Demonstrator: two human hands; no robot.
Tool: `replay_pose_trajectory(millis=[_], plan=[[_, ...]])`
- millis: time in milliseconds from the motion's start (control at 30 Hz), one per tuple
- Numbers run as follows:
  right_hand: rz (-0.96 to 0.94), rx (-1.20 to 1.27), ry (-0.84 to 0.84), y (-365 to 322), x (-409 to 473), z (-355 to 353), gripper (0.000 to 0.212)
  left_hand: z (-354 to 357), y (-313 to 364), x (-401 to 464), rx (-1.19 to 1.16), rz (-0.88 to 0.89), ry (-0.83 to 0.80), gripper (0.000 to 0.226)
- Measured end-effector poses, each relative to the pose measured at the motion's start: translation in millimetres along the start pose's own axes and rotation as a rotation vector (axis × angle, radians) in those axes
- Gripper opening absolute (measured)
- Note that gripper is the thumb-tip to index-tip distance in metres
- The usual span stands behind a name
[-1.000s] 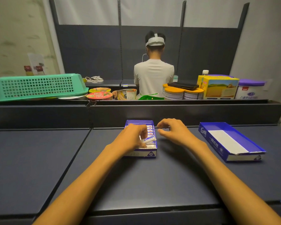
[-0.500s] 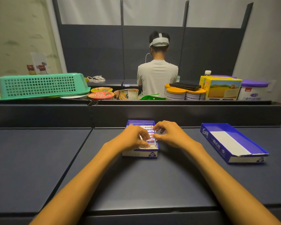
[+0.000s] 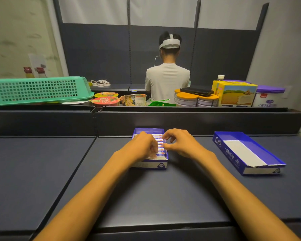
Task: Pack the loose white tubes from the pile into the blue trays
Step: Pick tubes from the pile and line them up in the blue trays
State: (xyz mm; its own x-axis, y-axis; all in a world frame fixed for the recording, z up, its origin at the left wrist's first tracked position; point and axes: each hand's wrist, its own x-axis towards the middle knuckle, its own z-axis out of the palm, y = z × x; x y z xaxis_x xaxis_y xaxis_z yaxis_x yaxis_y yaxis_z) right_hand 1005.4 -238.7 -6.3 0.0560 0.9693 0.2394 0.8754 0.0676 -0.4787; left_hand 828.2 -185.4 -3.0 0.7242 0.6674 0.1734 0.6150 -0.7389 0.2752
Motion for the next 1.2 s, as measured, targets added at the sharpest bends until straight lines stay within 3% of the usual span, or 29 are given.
replay_pose_trajectory(millis=[233, 467, 667, 800, 933, 1200], plan=[[-0.004, -0.005, -0.005, -0.7, 1.6, 0.1, 0.037, -11.6, -8.3, 0.7, -0.011, 0.027, -0.11, 0.031], [0.001, -0.018, -0.009, -1.9, 0.5, -0.3, 0.035, -11.4, -9.4, 0.4, 0.018, 0.039, -0.107, 0.029], [-0.011, -0.073, -0.015, -5.0, -2.3, -0.7, 0.037, -13.8, -8.1, -6.5, 0.046, 0.018, -0.042, 0.03], [-0.039, -0.083, 0.04, -14.5, -3.3, -5.3, 0.037, -30.4, -19.2, -28.4, 0.012, -0.039, 0.11, 0.03], [-0.092, -0.1, 0.025, -46.1, -0.6, -1.6, 0.038, -52.9, -46.9, -71.8, 0.082, -0.129, 0.245, 0.029], [-0.365, -0.184, -0.11, -161.5, 0.6, 61.2, 0.048, -91.3, -118.6, -189.0, 0.209, -0.36, 0.277, 0.041]])
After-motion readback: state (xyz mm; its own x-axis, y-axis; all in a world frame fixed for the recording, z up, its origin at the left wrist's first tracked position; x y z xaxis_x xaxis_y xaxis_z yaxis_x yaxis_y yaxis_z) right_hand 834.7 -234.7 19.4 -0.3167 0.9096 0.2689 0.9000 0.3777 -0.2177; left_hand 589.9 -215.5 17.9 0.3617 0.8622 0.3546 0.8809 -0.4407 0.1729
